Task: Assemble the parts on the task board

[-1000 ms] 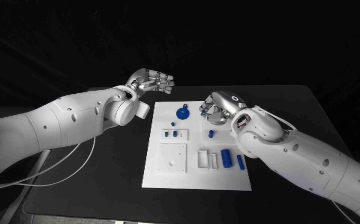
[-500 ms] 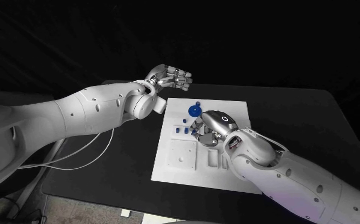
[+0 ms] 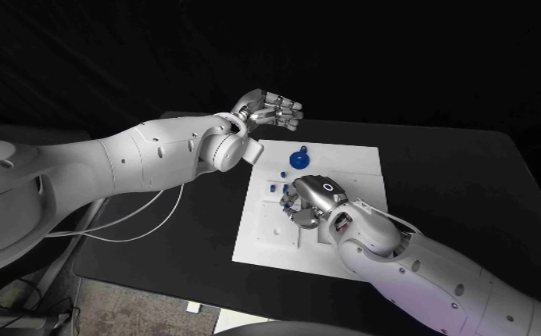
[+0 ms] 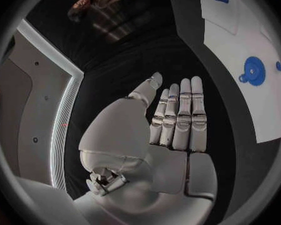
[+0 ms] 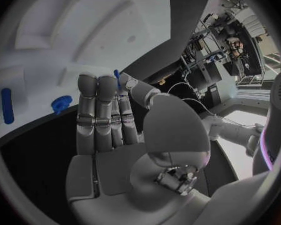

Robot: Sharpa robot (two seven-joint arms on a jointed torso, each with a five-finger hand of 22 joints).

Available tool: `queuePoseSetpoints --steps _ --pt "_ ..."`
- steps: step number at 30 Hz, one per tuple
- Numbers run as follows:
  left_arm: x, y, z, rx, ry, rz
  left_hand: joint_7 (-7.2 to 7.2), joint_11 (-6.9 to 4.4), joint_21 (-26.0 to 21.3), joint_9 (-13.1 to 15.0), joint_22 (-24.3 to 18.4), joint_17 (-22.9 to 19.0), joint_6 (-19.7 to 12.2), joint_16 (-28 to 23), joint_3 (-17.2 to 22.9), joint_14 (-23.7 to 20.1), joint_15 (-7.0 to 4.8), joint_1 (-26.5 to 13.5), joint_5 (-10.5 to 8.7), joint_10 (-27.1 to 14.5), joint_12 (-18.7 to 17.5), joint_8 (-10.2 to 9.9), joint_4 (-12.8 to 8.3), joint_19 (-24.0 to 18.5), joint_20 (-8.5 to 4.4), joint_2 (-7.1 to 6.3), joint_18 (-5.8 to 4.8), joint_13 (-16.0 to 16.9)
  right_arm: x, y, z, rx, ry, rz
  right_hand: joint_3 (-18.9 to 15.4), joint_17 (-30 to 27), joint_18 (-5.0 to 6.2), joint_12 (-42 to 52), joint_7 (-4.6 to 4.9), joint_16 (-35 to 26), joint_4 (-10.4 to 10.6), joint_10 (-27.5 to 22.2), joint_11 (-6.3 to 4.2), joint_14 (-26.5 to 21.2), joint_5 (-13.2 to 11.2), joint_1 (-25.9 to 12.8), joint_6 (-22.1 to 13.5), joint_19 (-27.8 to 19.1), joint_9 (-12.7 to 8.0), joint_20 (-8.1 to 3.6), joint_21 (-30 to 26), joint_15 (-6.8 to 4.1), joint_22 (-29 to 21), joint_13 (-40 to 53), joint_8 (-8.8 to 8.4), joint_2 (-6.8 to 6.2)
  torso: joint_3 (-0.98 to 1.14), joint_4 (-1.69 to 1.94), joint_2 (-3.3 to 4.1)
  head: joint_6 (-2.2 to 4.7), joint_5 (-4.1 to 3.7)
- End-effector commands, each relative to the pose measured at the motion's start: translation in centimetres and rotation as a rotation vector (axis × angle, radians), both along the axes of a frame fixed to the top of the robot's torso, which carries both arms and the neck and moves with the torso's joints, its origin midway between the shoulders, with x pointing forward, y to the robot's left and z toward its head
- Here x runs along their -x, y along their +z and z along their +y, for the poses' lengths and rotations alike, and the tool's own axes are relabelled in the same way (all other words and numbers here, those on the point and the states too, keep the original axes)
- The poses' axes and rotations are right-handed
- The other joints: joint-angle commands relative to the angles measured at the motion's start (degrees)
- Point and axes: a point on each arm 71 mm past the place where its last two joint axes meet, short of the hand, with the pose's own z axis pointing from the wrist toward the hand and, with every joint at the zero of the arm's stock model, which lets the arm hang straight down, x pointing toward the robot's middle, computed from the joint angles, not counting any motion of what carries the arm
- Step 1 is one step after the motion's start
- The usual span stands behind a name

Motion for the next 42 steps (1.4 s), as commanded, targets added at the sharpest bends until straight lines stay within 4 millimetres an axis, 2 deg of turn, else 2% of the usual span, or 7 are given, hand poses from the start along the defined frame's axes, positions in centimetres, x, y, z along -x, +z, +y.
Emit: queuePoseSetpoints --steps 1,4,11,16,21,34,42 --pt "0.1 0.1 -0.3 0.019 -0.013 -0.001 0.15 0.17 0.32 -0.06 0.05 0.02 -0.4 0.04 0.25 0.06 0.08 -0.23 0.25 -0.08 0.01 -0.09 0.15 0.22 -0.02 0.44 0.39 -0.02 0.0 -0.6 0.0 0.049 0.007 0.003 -0.04 -0.05 0.92 0.4 0.16 -0.07 -0.28 0.33 -0.34 0.03 0.44 -0.15 0.12 1.31 0.06 -0.22 0.29 -0.33 2.23 0.04 0.19 0.52 0.01 -0.06 -0.01 -0.53 0.62" --pt "0.1 0.1 -0.3 0.02 -0.015 0.001 0.15 0.17 0.32 -0.06 0.05 0.02 -0.4 0.04 0.25 0.06 0.08 -0.23 0.25 -0.08 0.01 -0.09 0.15 0.22 -0.02 0.44 0.39 -0.02 -0.1 -1.0 -0.1 0.058 -0.002 0.01 -0.07 -0.06 0.94 0.39 0.14 -0.04 -0.34 0.37 -0.35 0.04 0.59 -0.19 0.15 1.33 0.07 -0.22 0.35 -0.34 2.22 0.04 0.19 0.52 0.05 -0.12 -0.05 -0.9 1.19" --pt "0.1 0.1 -0.3 0.021 -0.017 0.003 0.15 0.2 0.31 -0.05 -0.13 0.03 -0.46 0.05 0.24 0.0 0.1 -0.31 0.25 -0.15 0.01 -0.08 0.25 0.25 0.01 0.45 0.41 -0.02 0.0 -1.4 -0.4 0.071 -0.012 0.018 -0.05 -0.08 0.94 0.4 0.13 -0.02 -0.4 0.39 -0.36 0.03 0.72 -0.24 0.17 1.35 0.08 -0.23 0.49 -0.36 2.23 0.04 0.19 0.54 0.0 -0.14 -0.06 -1.32 1.53" --pt "0.1 0.1 -0.2 0.02 -0.017 0.004 0.14 0.2 0.28 -0.06 -0.26 0.04 -0.5 0.05 0.2 -0.01 0.12 -0.41 0.2 -0.17 0.03 -0.09 0.36 0.25 0.04 0.45 0.4 -0.02 0.0 -1.6 -0.6 0.086 -0.015 0.028 -0.04 -0.12 0.96 0.39 0.14 0.01 -0.44 0.39 -0.36 0.03 0.74 -0.3 0.17 1.34 0.08 -0.24 0.48 -0.36 2.2 0.04 0.18 0.56 -0.01 -0.1 -0.04 -1.54 1.39" --pt "0.1 0.1 -0.3 0.02 -0.018 0.005 0.13 0.2 0.28 -0.05 -0.98 0.07 -0.52 0.05 0.09 -0.05 0.12 -0.36 0.16 -0.19 0.02 -0.08 0.58 0.38 0.07 0.43 0.4 -0.02 -0.1 -1.7 -0.8 0.097 -0.018 0.034 -0.03 -0.14 0.94 0.4 0.13 0.04 -0.47 0.39 -0.36 0.03 0.85 -0.35 0.16 1.33 0.08 -0.24 0.53 -0.37 2.19 0.04 0.19 0.58 -0.04 -0.16 -0.03 -1.37 0.79" --pt "0.0 0.1 -0.5 0.022 -0.023 0.005 0.13 0.2 0.28 -0.05 -0.98 0.07 -0.52 0.05 0.09 -0.05 0.12 -0.36 0.16 -0.19 0.02 -0.08 0.58 0.38 0.07 0.43 0.4 -0.02 -0.3 -2.2 -0.9 0.112 -0.022 0.04 -0.02 -0.17 0.93 0.39 0.13 0.08 -0.53 0.4 -0.36 0.02 0.98 -0.4 0.17 1.32 0.08 -0.26 0.59 -0.39 2.19 0.04 0.19 0.58 -0.03 -0.11 -0.11 -1.38 0.99" --pt "0.0 0.1 -0.5 0.022 -0.023 0.005 0.13 0.2 0.28 -0.05 -0.98 0.07 -0.52 0.05 0.09 -0.05 0.12 -0.36 0.16 -0.19 0.02 -0.08 0.58 0.38 0.07 0.43 0.4 -0.02 -0.3 -2.4 -0.9 0.12 -0.02 0.042 -0.02 -0.21 0.93 0.39 0.13 0.13 -0.59 0.39 -0.36 0.01 1.09 -0.45 0.17 1.3 0.09 -0.28 0.66 -0.41 2.19 0.04 0.19 0.6 -0.05 -0.09 -0.07 -1.68 1.19"
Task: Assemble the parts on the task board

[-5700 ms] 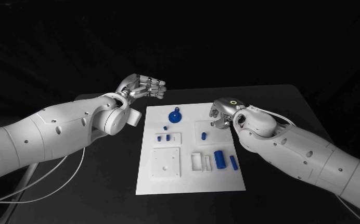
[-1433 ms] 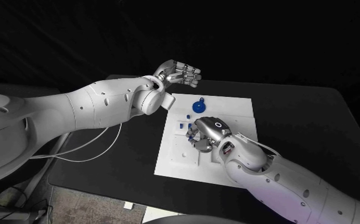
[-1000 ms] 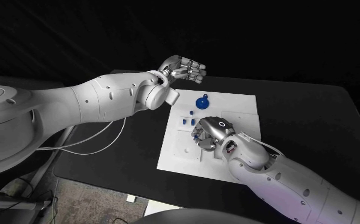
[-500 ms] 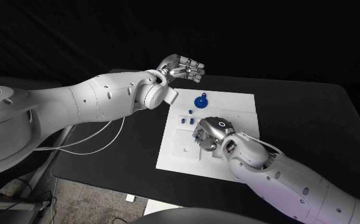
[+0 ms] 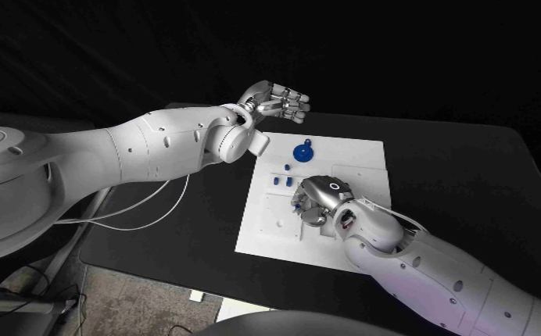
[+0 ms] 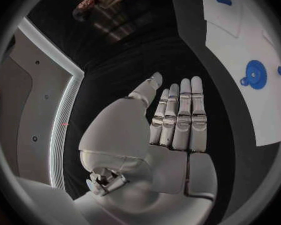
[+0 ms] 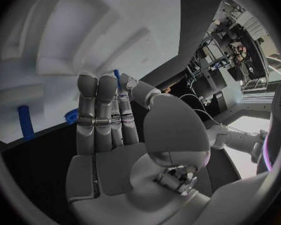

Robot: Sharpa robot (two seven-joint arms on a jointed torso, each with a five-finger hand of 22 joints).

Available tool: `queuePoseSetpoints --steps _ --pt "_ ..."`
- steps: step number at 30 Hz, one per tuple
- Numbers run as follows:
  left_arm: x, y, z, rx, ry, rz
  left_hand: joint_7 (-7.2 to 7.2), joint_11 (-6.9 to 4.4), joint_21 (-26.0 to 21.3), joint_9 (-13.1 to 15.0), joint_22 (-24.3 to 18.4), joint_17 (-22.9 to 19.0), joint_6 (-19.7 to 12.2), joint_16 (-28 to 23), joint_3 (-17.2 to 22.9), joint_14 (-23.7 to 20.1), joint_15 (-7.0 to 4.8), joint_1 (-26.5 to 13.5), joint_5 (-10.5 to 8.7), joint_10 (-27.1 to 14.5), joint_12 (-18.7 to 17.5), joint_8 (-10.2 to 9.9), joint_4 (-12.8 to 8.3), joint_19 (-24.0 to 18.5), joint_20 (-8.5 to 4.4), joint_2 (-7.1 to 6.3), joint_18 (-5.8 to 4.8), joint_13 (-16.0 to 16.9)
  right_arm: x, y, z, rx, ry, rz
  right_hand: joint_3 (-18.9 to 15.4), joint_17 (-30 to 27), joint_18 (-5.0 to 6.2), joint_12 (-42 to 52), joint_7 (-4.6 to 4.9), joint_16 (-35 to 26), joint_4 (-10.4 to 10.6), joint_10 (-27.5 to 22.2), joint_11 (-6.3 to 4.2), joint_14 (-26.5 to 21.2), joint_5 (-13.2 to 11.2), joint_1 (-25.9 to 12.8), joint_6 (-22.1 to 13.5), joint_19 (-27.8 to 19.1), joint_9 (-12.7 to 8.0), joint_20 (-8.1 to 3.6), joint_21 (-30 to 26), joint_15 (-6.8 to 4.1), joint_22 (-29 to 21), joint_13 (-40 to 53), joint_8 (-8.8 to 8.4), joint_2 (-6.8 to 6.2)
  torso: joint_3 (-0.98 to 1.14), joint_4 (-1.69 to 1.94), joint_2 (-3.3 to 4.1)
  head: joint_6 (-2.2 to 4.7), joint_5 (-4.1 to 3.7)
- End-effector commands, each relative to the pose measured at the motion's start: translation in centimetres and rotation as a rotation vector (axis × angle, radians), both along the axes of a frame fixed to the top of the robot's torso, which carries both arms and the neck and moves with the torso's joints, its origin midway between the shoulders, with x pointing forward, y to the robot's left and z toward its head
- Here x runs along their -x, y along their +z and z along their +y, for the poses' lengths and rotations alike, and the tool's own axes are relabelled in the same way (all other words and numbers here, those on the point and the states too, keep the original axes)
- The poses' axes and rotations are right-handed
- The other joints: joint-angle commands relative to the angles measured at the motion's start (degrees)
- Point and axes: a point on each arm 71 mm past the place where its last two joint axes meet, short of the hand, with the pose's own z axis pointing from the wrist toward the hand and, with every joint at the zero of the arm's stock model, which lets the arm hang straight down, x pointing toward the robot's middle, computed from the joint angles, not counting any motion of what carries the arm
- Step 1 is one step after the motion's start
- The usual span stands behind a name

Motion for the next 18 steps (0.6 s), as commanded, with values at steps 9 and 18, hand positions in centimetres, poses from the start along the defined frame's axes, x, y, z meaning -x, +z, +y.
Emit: queuePoseSetpoints --steps 9,18 --pt "0.02 0.1 -0.27 0.014 -0.016 -0.002 -0.07 0.2 0.28 -0.05 -0.05 0.08 -0.31 0.05 -0.08 -0.05 0.12 -0.14 0.16 -0.19 0.02 -0.08 0.42 0.38 0.07 0.21 0.4 -0.02 0.27 -0.44 0.27 0.023 0.015 0.005 -0.14 -0.17 1.02 0.19 0.12 0.19 -0.38 0.48 -0.25 -0.12 0.34 -0.09 0.16 1.28 0.07 -0.31 0.4 -0.51 2.19 0.05 0.35 0.64 -0.02 0.01 0.03 -0.3 0.22" --pt "0.03 0.1 -0.29 0.014 -0.016 -0.001 -0.07 0.2 0.28 -0.05 -0.05 0.08 -0.31 0.05 -0.08 -0.05 0.12 -0.14 0.16 -0.19 0.02 -0.08 0.42 0.38 0.07 0.21 0.4 -0.02 0.36 -0.42 0.48 0.02 0.017 -0.001 -0.14 -0.17 1.02 0.19 0.12 0.19 -0.38 0.48 -0.25 -0.12 0.34 -0.09 0.16 1.28 0.07 -0.31 0.4 -0.51 2.19 0.05 0.35 0.64 -0.06 0.02 0.05 -0.34 0.34"
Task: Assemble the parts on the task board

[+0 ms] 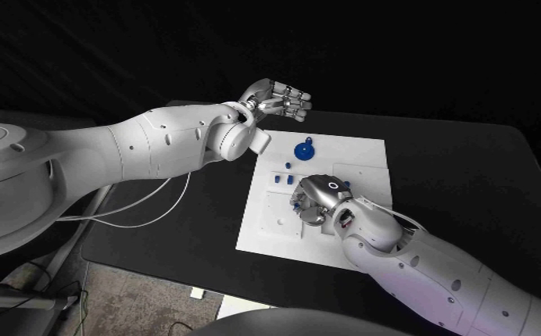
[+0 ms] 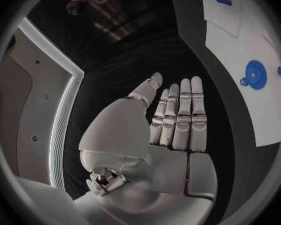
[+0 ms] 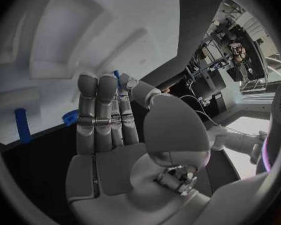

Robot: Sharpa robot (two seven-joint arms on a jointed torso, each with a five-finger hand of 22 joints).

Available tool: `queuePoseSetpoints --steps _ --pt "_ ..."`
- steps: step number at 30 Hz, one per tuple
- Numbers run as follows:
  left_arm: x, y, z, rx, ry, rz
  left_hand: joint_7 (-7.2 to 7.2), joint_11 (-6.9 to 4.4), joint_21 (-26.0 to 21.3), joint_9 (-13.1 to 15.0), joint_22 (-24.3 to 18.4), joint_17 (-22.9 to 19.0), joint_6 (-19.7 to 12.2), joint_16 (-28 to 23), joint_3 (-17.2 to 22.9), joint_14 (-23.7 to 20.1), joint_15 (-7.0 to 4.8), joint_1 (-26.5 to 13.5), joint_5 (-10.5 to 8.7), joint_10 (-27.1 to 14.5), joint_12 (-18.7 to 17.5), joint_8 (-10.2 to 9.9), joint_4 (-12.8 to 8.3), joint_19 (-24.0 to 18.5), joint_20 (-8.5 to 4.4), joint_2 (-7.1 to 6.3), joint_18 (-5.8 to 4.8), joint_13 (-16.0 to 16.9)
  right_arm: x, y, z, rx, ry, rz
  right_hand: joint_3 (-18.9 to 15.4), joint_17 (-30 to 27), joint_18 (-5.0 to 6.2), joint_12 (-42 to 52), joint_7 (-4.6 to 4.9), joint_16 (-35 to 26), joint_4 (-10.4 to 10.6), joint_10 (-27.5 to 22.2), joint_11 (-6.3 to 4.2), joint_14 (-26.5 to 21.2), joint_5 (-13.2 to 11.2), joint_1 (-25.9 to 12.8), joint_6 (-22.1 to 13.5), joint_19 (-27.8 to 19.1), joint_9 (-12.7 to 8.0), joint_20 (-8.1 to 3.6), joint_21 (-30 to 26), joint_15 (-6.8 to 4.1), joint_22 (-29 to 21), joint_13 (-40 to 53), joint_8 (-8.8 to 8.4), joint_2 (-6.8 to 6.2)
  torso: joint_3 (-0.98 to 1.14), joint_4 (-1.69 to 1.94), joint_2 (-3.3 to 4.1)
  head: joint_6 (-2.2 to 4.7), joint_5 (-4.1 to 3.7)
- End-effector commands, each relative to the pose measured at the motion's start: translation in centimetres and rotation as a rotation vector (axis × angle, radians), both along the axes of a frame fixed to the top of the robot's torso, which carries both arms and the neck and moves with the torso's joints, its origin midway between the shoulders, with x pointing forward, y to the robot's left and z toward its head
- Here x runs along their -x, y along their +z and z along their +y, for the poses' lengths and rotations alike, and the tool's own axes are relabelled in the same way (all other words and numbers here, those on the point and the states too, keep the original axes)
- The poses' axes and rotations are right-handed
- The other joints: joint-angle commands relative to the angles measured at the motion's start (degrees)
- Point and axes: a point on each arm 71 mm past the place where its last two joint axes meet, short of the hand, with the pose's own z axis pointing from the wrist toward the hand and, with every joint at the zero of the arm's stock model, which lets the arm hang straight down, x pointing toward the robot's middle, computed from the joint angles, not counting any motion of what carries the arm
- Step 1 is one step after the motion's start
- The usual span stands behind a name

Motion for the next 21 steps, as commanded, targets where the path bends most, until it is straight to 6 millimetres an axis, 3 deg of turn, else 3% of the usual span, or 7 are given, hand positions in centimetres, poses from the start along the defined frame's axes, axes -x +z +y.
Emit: queuePoseSetpoints --steps 1,21 --pt "0.04 0.11 -0.26 0.013 -0.015 -0.002 -0.07 0.2 0.28 -0.05 -0.06 0.08 -0.32 0.05 -0.06 -0.05 0.12 -0.14 0.16 -0.19 0.02 -0.08 0.4 0.38 0.07 0.22 0.4 -0.02 0.08 -0.21 0.07 0.018 0.006 -0.001 0.02 -0.05 0.56 0.24 0.06 0.19 -0.22 0.48 -0.24 0.05 0.34 0.03 0.25 1.28 0.06 -0.31 0.4 -0.34 2.15 0.03 0.37 0.77 -0.03 -0.02 0.01 0.03 0.06" --pt "0.04 0.1 -0.34 0.014 -0.018 0.0 -0.05 0.23 0.33 -0.05 -1.43 0.09 -0.4 0.04 -0.11 -0.13 0.15 -0.01 0.19 -0.28 0.02 -0.08 0.57 0.62 0.07 0.19 0.39 -0.02 0.42 -1.17 0.38 0.069 0.009 0.006 0.06 -0.14 0.7 0.23 0.17 0.39 -0.41 0.02 -0.09 0.03 0.18 0.15 -0.09 1.12 -0.05 -0.25 0.07 -0.26 2.08 0.01 0.34 0.72 0.01 0.01 0.0 -0.12 0.19"
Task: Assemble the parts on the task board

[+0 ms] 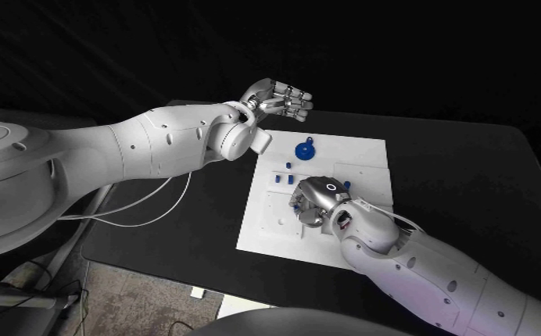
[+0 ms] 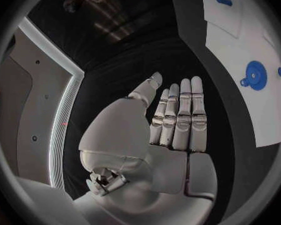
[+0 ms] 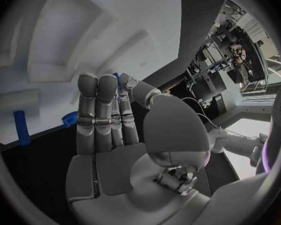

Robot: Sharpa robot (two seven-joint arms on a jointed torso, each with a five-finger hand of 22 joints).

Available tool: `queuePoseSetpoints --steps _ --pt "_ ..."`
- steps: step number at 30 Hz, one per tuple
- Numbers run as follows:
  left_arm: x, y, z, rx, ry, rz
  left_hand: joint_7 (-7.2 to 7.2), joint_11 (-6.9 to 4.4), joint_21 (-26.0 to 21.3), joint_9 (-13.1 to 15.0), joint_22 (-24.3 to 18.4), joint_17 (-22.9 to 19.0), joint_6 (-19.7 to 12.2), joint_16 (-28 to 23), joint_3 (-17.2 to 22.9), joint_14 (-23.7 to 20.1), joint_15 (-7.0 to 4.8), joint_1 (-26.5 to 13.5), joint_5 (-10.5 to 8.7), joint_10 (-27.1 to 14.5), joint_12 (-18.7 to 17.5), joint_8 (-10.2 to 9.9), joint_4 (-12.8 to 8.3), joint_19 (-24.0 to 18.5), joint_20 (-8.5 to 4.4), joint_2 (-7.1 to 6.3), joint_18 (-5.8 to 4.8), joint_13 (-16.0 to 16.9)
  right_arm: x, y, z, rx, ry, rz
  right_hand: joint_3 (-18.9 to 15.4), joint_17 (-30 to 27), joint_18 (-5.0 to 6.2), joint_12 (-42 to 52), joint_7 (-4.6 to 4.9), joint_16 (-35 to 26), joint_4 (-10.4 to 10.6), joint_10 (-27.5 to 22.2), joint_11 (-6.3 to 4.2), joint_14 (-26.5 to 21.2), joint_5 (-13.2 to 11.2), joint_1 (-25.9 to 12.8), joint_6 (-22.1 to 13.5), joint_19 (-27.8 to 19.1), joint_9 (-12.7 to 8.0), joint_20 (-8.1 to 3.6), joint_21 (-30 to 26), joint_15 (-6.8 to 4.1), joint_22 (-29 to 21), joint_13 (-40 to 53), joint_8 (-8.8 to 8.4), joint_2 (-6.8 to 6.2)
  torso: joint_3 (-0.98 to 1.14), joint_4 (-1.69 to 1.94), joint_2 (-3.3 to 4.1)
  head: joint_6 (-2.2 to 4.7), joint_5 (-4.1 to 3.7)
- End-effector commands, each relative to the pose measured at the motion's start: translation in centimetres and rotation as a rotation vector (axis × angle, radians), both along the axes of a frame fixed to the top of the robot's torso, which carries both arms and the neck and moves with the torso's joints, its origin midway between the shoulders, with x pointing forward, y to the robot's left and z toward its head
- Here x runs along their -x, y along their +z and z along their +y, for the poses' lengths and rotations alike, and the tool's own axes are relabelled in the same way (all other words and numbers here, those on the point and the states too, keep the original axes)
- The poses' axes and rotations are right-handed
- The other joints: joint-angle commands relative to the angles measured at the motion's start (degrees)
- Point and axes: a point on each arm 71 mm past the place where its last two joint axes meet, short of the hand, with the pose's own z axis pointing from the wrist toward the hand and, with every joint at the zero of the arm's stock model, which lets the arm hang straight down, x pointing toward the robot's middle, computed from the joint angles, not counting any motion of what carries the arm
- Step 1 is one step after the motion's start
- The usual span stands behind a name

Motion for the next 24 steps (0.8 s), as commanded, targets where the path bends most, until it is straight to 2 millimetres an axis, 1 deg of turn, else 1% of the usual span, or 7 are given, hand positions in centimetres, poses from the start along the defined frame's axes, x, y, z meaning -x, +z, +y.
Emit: queuePoseSetpoints --steps 1,6,11,14,16,19,24 --pt "0.04 0.11 -0.32 0.013 -0.016 -0.001 -0.05 0.23 0.33 -0.05 -0.05 0.09 -0.4 0.04 0.02 -0.13 0.15 -0.01 0.19 -0.28 0.02 -0.08 0.44 0.4 -0.14 0.19 0.38 -0.02 0.36 -0.93 0.07 0.057 0.005 0.01 0.14 -0.05 0.73 0.13 0.25 0.39 -0.34 0.0 0.12 0.03 0.2 -0.08 0.01 1.12 0.03 -0.25 0.07 -0.27 2.1 0.07 0.16 0.51 0.05 0.08 0.03 -0.12 0.01" --pt "0.04 0.1 -0.35 0.013 -0.018 0.0 -0.05 0.23 0.33 -0.05 -0.05 0.09 -0.4 0.04 0.02 -0.13 0.15 -0.01 0.19 -0.28 0.02 -0.08 0.44 0.4 -0.14 0.19 0.38 -0.02 0.54 -1.47 0.27 0.084 -0.002 0.005 0.13 -0.12 0.77 0.12 0.28 0.4 -0.38 -0.07 0.15 -0.04 0.28 -0.04 -0.08 1.06 -0.02 -0.19 -0.06 -0.22 2.09 0.07 0.16 0.51 0.11 0.18 0.08 -0.19 0.01" --pt "0.08 0.1 -0.37 0.014 -0.022 0.002 -0.07 0.19 0.39 -0.05 -0.25 0.12 -0.35 0.08 0.01 0.01 0.1 0.05 0.2 -0.16 0.04 -0.07 0.45 0.52 -0.18 0.24 0.4 -0.02 0.55 -1.61 0.26 0.079 -0.009 0.001 0.23 -0.25 0.79 0.12 0.39 0.41 -0.34 -0.55 0.29 -0.01 0.54 -0.12 -0.41 1.02 -0.1 -0.15 -0.32 -0.13 1.99 0.04 0.14 0.4 0.01 0.08 0.04 -0.19 0.07" --pt "0.1 0.1 -0.41 0.015 -0.024 0.003 -0.07 0.19 0.4 -0.05 -0.24 0.12 -0.32 0.07 0.03 0.04 0.09 0.07 0.21 -0.17 0.02 -0.06 0.44 0.54 -0.19 0.27 0.41 -0.03 0.55 -1.67 0.22 0.063 -0.01 0.013 -0.03 -0.28 0.93 0.09 0.9 0.55 -0.01 -2.5 0.88 -0.05 2.38 -0.75 -2.17 1.0 -0.34 0.14 -0.41 0.25 1.96 -0.03 0.05 -0.22 0.02 0.03 0.02 -0.21 0.18" --pt "0.1 0.1 -0.41 0.015 -0.025 0.003 -0.07 0.19 0.4 -0.05 -0.24 0.12 -0.32 0.07 0.03 0.04 0.09 0.07 0.21 -0.17 0.02 -0.06 0.44 0.54 -0.19 0.27 0.41 -0.03 0.57 -1.64 0.22 0.051 -0.01 0.018 -4.67 -0.37 1.19 0.11 1.06 0.66 1.7 -5.73 1.48 0.16 2.86 -3.32 -5.12 1.18 -0.47 0.72 -1.71 0.96 1.25 -0.06 0.04 -2.02 0.04 0.02 0.0 -0.19 0.21" --pt "0.11 0.1 -0.38 0.015 -0.025 0.004 -0.05 0.2 0.38 -0.05 -0.27 0.11 -0.35 0.04 -0.02 0.01 0.11 0.04 0.16 -0.2 0.02 -0.07 0.45 0.54 -0.19 0.23 0.38 -0.02 0.62 -1.51 0.22 0.028 -0.01 0.02 -13.75 -1.01 2.22 0.12 1.5 0.61 3.35 -8.31 2.29 0.27 2.33 -1.91 -6.94 2.32 -0.43 1.62 -4.12 1.55 -1.12 -0.07 0.11 -2.01 0.09 0.02 -0.02 -0.2 0.23" --pt "0.11 0.09 -0.29 0.014 -0.024 0.004 -0.05 0.2 0.38 -0.05 -0.27 0.11 -0.35 0.04 -0.02 0.01 0.11 0.04 0.16 -0.2 0.02 -0.07 0.45 0.54 -0.19 0.23 0.38 -0.02 0.8 -1.05 0.18 -0.01 -0.01 0.006 -20.88 -1.87 2.83 0.16 1.83 0.59 3.63 -11.63 3.14 0.07 4.09 -0.17 -8.0 2.35 -0.47 2.21 -6.6 2.03 -3.02 0.01 0.09 -2.08 0.07 0.03 -0.03 -0.2 0.16"
